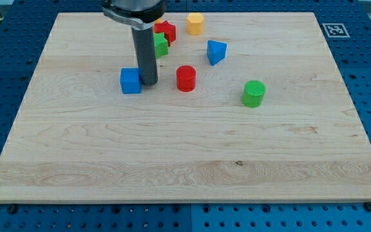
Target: Move the blue cube horizontally to the red circle
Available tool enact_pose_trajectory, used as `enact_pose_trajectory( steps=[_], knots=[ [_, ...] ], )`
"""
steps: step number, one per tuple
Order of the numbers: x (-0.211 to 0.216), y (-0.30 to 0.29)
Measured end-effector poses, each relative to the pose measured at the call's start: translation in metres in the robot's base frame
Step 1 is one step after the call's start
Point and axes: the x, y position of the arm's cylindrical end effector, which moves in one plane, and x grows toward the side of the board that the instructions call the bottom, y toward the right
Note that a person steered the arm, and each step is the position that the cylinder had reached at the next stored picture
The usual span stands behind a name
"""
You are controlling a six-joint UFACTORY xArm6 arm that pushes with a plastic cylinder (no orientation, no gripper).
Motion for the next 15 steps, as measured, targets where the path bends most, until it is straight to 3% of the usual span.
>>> enact_pose_trajectory(
  steps=[2, 5, 6, 8, 9, 12, 15],
  knots=[
    [0.002, -0.011],
    [-0.056, -0.024],
    [-0.056, -0.015],
    [-0.057, 0.086],
    [-0.085, 0.105],
    [-0.123, 0.076],
    [-0.117, 0.033]
  ],
)
